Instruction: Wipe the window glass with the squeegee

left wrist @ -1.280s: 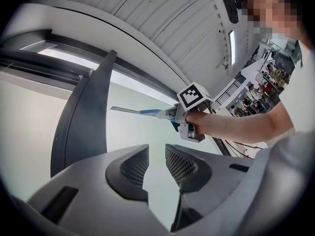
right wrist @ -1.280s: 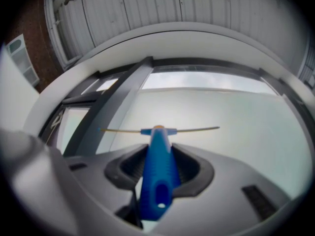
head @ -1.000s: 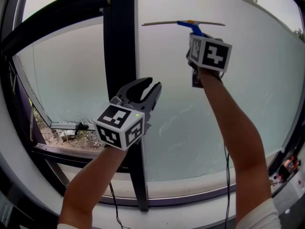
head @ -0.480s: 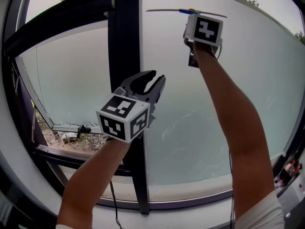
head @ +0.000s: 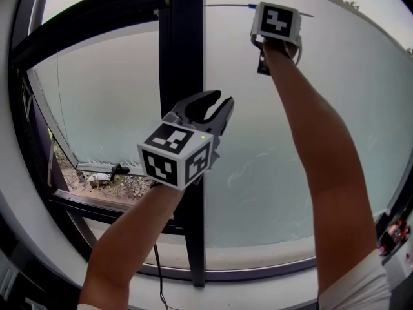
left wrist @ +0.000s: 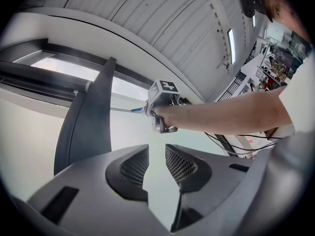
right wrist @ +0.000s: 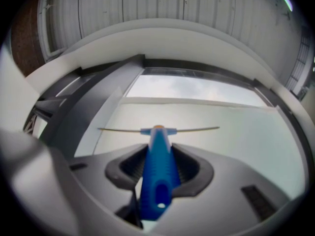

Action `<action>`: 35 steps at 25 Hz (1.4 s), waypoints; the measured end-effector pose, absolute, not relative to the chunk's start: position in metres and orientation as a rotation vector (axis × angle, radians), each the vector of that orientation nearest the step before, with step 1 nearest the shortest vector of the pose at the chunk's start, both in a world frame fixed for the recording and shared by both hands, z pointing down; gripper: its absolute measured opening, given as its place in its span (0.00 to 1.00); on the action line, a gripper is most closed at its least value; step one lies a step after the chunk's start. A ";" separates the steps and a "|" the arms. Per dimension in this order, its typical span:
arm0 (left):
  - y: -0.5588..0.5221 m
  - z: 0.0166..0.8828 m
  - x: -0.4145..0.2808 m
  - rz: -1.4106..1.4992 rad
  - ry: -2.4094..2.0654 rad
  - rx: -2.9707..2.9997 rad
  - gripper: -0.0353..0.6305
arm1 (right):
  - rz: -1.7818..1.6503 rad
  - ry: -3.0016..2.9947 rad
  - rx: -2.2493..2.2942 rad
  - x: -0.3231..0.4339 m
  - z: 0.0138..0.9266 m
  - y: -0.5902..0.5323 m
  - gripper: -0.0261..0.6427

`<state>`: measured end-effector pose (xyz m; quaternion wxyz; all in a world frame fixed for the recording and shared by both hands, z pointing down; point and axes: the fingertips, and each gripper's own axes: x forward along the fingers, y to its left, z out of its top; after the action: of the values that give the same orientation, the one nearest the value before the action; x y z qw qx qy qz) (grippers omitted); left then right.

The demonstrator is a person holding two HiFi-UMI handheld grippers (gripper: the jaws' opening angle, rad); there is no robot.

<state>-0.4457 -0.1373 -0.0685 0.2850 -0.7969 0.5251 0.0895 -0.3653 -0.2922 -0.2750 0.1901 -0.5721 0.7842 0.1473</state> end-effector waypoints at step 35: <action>-0.133 -0.010 -0.432 0.254 1.408 -2.274 0.25 | 0.371 2.266 -1.645 -0.366 -0.208 -0.290 0.27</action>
<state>-0.4316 -0.1330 -0.0096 0.2257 -0.8246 0.5105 0.0919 -0.3660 -0.2899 -0.2078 0.1581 -0.5750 0.7922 0.1298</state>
